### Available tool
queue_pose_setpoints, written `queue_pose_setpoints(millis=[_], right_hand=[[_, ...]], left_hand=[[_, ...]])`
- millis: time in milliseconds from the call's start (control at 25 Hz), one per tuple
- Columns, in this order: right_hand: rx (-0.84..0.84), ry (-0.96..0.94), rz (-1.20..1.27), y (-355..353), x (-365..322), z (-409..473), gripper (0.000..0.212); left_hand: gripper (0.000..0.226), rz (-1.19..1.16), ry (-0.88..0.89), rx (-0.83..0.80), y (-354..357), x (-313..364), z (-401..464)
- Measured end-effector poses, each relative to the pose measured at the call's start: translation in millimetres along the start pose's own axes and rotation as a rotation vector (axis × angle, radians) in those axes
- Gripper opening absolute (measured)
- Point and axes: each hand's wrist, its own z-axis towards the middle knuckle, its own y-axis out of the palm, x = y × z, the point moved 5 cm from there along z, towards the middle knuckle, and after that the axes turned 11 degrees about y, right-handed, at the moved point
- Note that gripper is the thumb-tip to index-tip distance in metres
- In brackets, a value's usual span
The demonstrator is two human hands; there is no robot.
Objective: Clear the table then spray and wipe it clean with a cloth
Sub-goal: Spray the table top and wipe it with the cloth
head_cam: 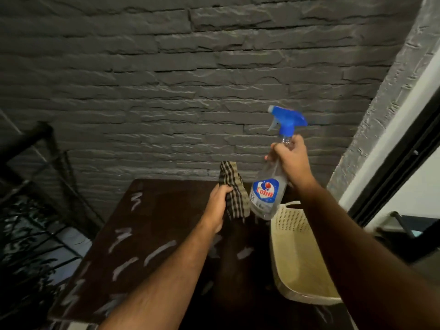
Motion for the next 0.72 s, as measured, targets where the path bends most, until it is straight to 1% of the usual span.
queue_pose_setpoints(millis=[80,160,240,360,440,520,560,640,720], right_hand=[[-0.018,0.057,-0.036,41,20,-7,0.025],[-0.035,0.136,-0.122,89,44,-13,0.026],[-0.047,0.189,-0.241,136,69,-18,0.024],[-0.046,0.244,-0.381,190,110,-29,0.024],[-0.067,0.309,-0.372,224,139,-36,0.031],[-0.124,0.392,-0.330,256,160,-43,0.036],[-0.147,0.420,-0.327,271,166,-47,0.037],[-0.160,0.435,-0.356,293,175,-49,0.037],[-0.154,0.430,-0.373,313,177,-45,0.033]], left_hand=[[0.025,-0.044,-0.012,0.009,-36,8,1],[0.032,-0.038,0.016,0.030,-86,15,3],[0.036,-0.008,0.021,0.089,-142,17,3],[0.032,0.021,-0.021,0.140,-216,12,3],[0.027,0.057,-0.065,0.180,-263,8,6],[0.021,0.083,-0.109,0.216,-302,2,9],[0.023,0.087,-0.128,0.241,-318,-2,10],[0.033,0.101,-0.141,0.280,-342,-6,10],[0.035,0.100,-0.137,0.294,-360,-7,13]])
